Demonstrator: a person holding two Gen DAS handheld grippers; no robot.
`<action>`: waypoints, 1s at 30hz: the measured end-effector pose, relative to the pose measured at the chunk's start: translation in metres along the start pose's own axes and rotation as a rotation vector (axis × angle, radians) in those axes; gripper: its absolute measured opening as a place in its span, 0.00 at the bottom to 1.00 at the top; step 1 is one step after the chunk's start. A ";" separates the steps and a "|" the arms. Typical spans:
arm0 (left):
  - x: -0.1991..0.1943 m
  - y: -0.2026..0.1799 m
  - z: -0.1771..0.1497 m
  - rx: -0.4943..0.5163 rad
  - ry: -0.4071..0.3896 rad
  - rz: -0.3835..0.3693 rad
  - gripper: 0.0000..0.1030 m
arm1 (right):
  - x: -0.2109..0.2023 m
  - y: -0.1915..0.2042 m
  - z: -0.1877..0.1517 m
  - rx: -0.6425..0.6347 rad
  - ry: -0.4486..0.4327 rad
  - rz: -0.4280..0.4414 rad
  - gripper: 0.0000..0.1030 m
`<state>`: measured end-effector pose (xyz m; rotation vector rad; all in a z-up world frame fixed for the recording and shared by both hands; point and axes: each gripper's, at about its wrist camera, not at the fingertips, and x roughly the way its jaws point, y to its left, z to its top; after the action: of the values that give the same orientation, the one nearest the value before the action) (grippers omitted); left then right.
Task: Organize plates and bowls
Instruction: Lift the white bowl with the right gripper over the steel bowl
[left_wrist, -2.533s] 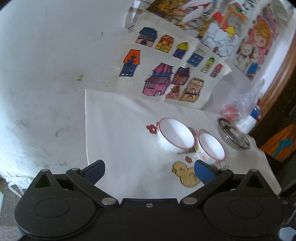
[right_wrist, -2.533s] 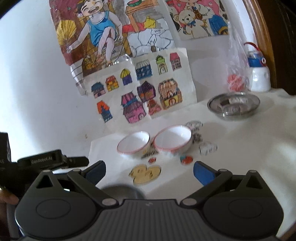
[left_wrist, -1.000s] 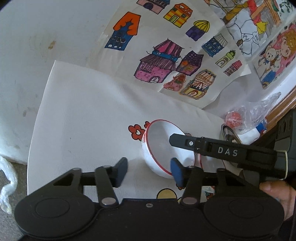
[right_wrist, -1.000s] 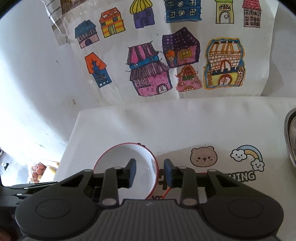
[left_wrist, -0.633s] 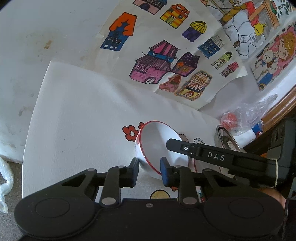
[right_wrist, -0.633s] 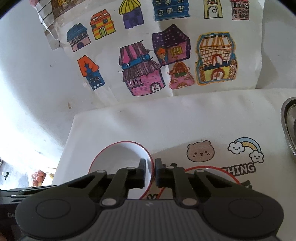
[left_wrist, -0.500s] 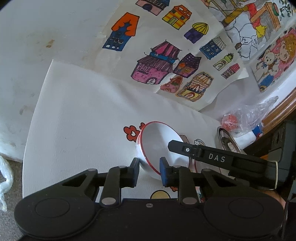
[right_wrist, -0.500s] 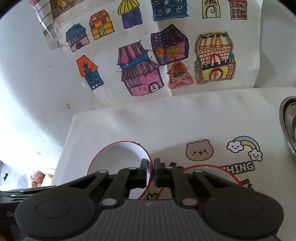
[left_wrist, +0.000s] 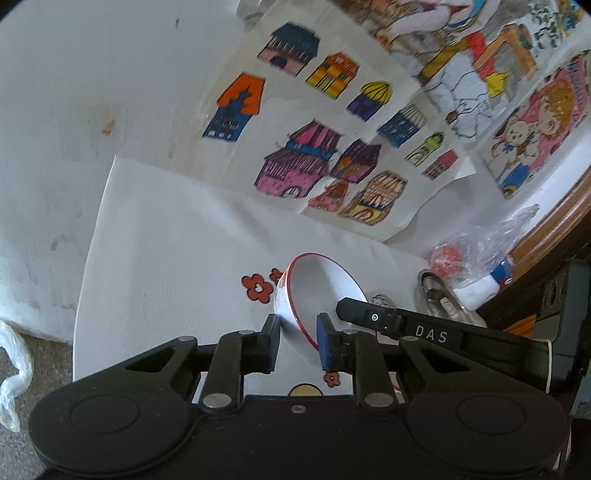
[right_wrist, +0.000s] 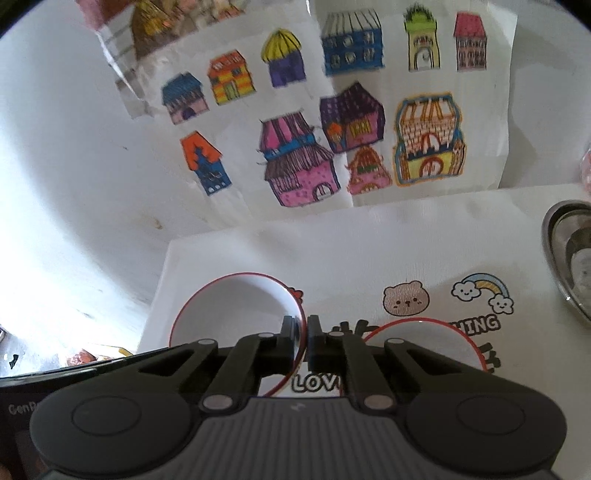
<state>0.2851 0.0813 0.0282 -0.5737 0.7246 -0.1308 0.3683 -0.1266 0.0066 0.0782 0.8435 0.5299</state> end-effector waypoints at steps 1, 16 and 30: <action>-0.005 -0.002 0.000 0.003 -0.005 -0.004 0.22 | -0.005 0.002 -0.001 -0.003 -0.005 -0.001 0.07; -0.077 -0.020 -0.028 0.064 -0.027 -0.063 0.19 | -0.090 0.047 -0.039 -0.025 -0.058 -0.034 0.08; -0.113 -0.022 -0.081 0.151 0.068 -0.075 0.19 | -0.135 0.064 -0.105 -0.036 -0.009 -0.075 0.09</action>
<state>0.1488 0.0612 0.0578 -0.4540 0.7529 -0.2732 0.1919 -0.1500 0.0469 0.0155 0.8244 0.4736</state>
